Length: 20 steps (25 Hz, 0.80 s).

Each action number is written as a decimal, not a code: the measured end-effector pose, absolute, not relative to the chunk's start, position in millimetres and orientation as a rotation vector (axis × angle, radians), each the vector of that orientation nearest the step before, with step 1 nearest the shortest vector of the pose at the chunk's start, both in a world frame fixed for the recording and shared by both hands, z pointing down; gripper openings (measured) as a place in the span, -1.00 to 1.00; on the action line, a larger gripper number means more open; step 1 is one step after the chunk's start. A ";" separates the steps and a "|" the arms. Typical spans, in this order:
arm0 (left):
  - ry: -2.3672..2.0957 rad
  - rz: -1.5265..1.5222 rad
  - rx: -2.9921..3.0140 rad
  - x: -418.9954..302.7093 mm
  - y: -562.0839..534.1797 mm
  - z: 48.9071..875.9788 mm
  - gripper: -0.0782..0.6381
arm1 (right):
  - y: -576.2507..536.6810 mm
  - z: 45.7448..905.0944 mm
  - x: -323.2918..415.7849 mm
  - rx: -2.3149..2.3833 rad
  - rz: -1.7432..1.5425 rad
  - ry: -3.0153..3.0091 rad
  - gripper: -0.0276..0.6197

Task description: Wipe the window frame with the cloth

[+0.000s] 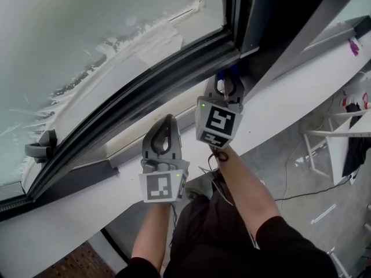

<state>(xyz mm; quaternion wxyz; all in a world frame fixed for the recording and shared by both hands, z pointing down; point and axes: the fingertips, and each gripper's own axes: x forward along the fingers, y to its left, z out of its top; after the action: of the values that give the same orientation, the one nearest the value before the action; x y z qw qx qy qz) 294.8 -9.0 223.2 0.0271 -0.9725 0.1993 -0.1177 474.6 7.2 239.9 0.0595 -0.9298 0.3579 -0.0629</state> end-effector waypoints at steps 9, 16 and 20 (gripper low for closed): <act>0.636 -0.305 -3.034 295.9 1.4 214.4 -0.77 | 6.0 232.5 475.0 -2.802 -0.177 1.066 -0.75; 0.631 -0.281 -3.028 299.4 4.0 204.5 -0.77 | 6.5 220.9 474.3 -2.814 -0.095 1.075 -0.75; 0.651 -0.278 -3.029 297.8 4.6 204.5 -0.77 | 6.2 209.5 472.3 -2.809 -0.023 1.085 -0.76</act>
<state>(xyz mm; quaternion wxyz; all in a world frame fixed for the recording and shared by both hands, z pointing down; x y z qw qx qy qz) 297.8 4.6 204.5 0.0155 -0.9737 0.2091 -0.0894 472.3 6.2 209.5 0.0652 -0.9308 0.3596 -0.0077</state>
